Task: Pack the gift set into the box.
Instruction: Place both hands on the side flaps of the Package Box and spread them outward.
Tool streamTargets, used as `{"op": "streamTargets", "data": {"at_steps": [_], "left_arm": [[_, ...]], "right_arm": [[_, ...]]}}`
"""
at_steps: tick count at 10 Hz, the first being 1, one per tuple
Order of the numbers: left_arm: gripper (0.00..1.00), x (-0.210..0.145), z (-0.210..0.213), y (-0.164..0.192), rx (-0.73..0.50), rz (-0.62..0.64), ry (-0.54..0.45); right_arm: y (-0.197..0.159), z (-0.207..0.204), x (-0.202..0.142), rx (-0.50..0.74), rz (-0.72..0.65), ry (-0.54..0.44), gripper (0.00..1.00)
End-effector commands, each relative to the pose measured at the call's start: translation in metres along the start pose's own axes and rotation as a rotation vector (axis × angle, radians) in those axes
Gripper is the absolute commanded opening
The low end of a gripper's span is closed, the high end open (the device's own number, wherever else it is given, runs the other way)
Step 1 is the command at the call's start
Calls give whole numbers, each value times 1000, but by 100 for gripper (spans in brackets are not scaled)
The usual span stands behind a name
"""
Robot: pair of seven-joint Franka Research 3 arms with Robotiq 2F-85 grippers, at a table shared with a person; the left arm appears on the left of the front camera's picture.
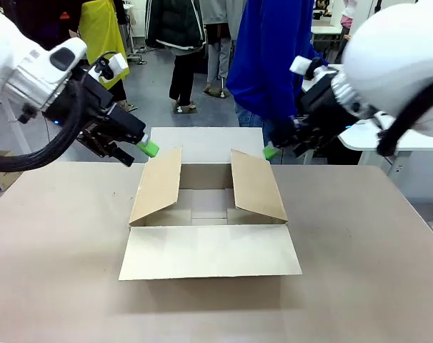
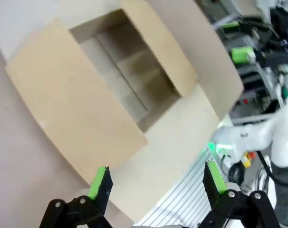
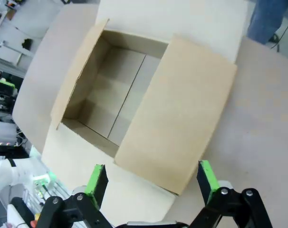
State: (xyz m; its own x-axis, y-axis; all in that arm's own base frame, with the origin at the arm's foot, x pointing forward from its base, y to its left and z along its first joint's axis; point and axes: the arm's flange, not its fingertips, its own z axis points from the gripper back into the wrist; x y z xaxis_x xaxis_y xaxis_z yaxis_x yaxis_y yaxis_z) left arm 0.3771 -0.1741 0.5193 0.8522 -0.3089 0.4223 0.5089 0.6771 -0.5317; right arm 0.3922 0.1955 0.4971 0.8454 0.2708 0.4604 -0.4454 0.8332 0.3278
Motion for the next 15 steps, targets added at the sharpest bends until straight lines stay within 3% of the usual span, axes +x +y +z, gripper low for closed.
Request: {"op": "streamTargets", "data": {"at_steps": [1, 4, 8, 9, 11, 12, 14, 15], "left_arm": [[100, 19, -4, 12, 41, 74, -13], [100, 33, -15, 22, 46, 98, 24], [100, 38, -20, 20, 54, 112, 44], [100, 43, -27, 11, 116, 128, 70], [100, 48, -55, -30, 411, 169, 228], [100, 56, -74, -46, 478, 164, 265], [100, 77, -111, -46, 666, 272, 159], [100, 81, -111, -39, 653, 332, 105]], "right_arm": [[18, -35, 1, 61, -82, 23, 100], [39, -60, -31, -61, -39, -241, 100], [37, -57, -57, -18, -45, -140, 100], [46, -66, -47, -53, -13, -184, 100], [46, -66, -47, -53, -13, -184, 100], [46, -66, -47, -53, -13, -184, 100], [46, -66, -47, -53, -13, -184, 100], [46, -66, -47, -53, -13, -184, 100]]}}
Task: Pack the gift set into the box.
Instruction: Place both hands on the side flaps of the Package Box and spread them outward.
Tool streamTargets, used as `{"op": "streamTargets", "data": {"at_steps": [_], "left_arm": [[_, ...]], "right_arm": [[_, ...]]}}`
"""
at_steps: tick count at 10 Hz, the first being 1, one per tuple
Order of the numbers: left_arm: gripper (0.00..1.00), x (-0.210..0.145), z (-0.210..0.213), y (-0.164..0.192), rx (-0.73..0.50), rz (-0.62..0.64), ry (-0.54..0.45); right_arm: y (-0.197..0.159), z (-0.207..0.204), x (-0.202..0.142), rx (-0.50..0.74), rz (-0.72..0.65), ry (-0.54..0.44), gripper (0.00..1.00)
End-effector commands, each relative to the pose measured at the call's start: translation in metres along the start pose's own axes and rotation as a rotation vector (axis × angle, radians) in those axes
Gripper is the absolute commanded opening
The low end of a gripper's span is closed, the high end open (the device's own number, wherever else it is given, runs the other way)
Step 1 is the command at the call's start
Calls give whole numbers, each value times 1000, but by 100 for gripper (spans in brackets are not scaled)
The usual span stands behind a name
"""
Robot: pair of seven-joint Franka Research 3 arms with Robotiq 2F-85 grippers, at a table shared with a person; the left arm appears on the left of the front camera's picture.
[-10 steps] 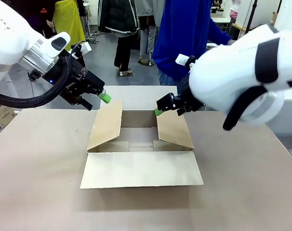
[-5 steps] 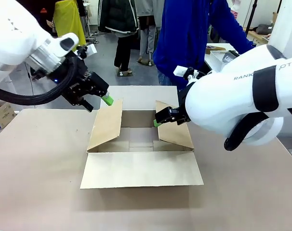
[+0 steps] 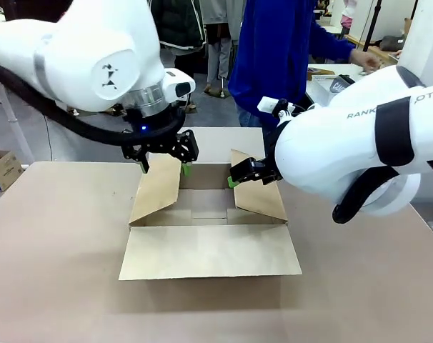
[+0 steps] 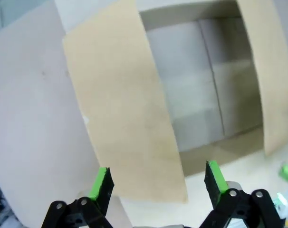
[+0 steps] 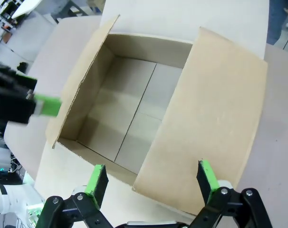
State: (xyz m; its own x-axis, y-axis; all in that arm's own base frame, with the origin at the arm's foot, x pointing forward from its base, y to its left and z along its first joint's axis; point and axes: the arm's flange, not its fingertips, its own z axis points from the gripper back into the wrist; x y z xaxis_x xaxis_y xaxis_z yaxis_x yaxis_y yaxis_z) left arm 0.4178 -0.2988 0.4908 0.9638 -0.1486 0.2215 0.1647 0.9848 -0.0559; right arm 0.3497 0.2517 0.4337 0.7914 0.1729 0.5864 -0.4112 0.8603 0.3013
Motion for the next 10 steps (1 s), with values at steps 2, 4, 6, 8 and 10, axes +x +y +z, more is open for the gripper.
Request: {"op": "streamTargets", "data": {"at_steps": [2, 4, 6, 8, 10], "left_arm": [[100, -13, 7, 5, -43, -69, 11], [100, 9, -13, -9, 94, 94, 2], [100, 27, -26, -18, 139, 165, 13], [100, 40, -40, -22, 181, 167, 56], [100, 51, -57, -25, 273, 208, 67]], "right_arm": [[1, 1, 3, -5, 8, -17, 100], [1, 1, 3, -5, 8, -17, 100], [1, 1, 3, -5, 8, -17, 100], [1, 1, 3, -5, 8, -17, 100], [1, 1, 3, -5, 8, -17, 100]]}}
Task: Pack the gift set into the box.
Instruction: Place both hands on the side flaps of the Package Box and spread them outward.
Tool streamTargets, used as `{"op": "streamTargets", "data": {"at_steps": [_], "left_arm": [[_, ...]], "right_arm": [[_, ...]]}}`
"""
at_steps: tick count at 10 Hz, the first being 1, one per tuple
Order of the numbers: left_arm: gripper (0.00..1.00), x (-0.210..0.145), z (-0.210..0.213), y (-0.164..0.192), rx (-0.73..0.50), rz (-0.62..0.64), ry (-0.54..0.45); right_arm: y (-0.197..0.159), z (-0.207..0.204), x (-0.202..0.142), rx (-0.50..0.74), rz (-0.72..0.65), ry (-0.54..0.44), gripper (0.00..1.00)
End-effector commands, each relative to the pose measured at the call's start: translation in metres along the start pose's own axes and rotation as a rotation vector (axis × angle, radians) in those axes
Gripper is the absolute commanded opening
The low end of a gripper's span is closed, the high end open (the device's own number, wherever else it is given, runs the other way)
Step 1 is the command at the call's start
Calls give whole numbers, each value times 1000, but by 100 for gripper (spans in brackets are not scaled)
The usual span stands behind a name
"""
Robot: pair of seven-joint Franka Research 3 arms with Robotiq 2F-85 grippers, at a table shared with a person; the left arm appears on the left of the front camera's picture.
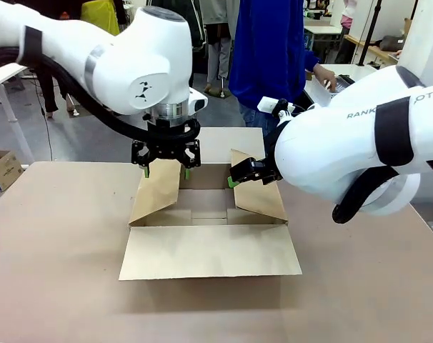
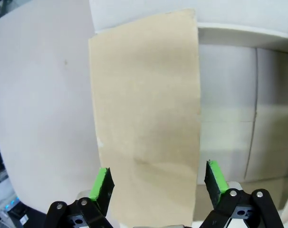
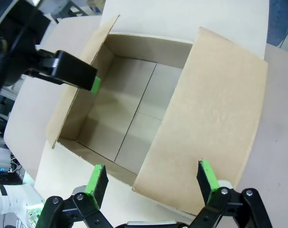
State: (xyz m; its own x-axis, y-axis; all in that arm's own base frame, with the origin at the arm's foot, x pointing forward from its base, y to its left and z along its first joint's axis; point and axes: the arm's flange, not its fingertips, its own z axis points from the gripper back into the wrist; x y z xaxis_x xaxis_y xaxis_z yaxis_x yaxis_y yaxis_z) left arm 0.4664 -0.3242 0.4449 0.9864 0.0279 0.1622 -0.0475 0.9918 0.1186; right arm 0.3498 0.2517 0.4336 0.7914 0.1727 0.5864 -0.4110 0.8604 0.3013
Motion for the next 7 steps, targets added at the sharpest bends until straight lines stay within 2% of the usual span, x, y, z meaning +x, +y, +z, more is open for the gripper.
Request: {"op": "streamTargets", "data": {"at_steps": [1, 4, 7], "left_arm": [[100, 9, -2, -13, 85, 24, 11], [100, 5, -2, 3, 143, 23, 20], [100, -15, 21, 49, 145, 69, -42]], "right_arm": [[1, 1, 3, -5, 8, -17, 100], [1, 1, 3, -5, 8, -17, 100], [1, 1, 3, -5, 8, -17, 100]]}}
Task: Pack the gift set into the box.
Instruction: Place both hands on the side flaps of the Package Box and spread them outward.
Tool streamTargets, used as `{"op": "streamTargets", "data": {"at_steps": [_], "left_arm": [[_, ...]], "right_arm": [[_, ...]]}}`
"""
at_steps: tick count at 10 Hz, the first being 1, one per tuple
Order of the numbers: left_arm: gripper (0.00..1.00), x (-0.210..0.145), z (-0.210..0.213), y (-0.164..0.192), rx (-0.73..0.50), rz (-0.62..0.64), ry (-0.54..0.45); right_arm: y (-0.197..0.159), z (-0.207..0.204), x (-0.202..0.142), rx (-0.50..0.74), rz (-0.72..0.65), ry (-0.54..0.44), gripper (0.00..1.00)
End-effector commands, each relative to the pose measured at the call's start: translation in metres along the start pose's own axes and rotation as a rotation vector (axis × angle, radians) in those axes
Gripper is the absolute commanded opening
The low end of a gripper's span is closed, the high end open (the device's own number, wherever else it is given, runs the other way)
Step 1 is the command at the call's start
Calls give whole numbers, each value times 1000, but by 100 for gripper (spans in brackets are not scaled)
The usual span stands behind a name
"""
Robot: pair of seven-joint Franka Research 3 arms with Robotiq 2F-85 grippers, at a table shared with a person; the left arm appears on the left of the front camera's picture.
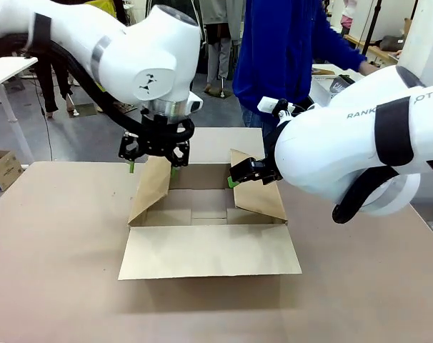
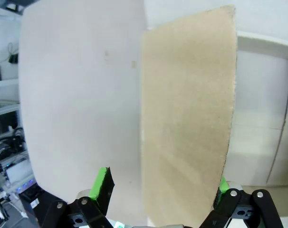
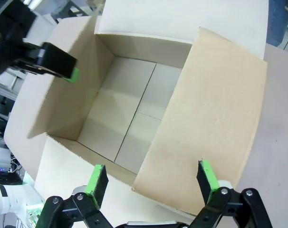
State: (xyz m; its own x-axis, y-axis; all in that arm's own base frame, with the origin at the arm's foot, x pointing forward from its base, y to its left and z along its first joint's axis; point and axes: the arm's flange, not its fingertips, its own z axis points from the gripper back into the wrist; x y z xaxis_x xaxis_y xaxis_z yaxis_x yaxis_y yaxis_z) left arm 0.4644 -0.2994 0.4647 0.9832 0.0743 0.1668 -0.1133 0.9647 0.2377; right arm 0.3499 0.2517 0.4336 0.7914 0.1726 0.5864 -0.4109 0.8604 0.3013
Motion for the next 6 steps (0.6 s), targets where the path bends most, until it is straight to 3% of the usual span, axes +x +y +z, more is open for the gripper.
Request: {"op": "streamTargets", "data": {"at_steps": [1, 6], "left_arm": [[100, -21, 7, 38, -22, 40, -76], [100, -10, -32, 118, -209, 118, -1]], "right_arm": [[1, 1, 3, -5, 8, -17, 100], [1, 1, 3, -5, 8, -17, 100]]}}
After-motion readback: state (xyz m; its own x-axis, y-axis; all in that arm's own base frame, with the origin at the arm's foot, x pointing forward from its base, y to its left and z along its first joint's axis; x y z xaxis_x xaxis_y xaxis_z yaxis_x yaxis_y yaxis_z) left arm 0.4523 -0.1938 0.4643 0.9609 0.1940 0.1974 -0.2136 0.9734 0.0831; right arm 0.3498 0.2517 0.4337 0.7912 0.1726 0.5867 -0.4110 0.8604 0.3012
